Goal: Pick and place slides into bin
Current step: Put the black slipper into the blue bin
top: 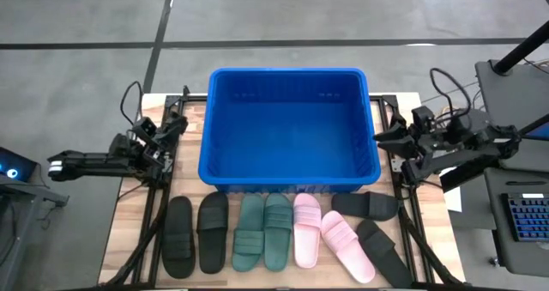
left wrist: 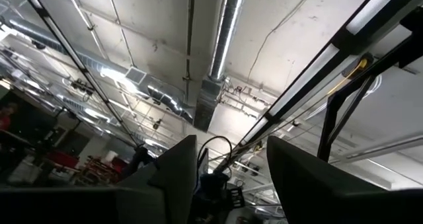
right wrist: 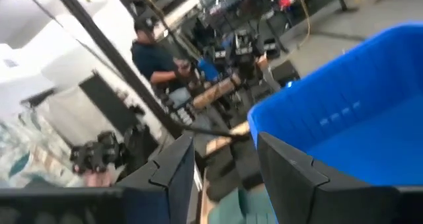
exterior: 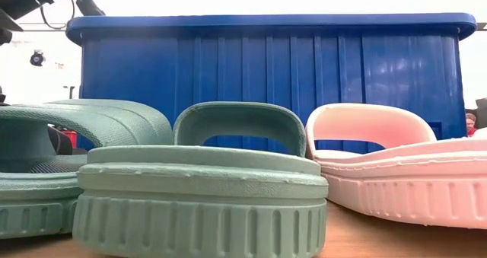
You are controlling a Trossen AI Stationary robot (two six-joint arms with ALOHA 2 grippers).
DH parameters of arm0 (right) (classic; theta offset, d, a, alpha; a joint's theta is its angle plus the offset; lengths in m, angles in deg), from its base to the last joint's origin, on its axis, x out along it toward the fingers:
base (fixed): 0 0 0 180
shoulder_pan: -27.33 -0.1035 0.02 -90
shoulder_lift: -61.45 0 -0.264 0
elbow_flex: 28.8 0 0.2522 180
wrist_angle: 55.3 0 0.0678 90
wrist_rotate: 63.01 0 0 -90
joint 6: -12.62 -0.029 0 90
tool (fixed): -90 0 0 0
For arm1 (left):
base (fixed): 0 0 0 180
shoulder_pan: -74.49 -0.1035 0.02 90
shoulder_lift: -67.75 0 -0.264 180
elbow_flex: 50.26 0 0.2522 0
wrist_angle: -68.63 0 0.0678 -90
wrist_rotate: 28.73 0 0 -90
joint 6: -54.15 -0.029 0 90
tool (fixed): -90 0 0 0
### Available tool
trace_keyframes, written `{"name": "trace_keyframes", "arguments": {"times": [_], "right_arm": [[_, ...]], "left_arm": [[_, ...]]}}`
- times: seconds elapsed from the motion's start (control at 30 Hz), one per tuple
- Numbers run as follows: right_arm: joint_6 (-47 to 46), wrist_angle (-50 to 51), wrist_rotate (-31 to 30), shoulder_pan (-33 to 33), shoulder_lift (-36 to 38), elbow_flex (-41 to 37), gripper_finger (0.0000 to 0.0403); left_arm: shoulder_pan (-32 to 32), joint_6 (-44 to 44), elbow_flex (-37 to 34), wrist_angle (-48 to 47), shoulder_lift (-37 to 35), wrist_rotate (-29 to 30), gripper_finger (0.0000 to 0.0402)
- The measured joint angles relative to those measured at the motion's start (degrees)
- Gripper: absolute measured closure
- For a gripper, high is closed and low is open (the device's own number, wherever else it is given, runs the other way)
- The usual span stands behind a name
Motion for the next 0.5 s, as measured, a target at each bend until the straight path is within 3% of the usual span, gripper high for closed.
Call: {"name": "trace_keyframes", "arguments": {"times": [0.2,0.5], "right_arm": [[-0.67,0.78,7.18,-0.03,-1.06,1.14,0.0248],[0.22,2.03,7.50,-0.11,-0.89,2.38,0.0255]], "left_arm": [[0.00,4.36,2.46,0.02,3.55,-0.30,0.0233],[0.00,4.32,10.24,0.08,10.62,-5.30,0.0233]]}}
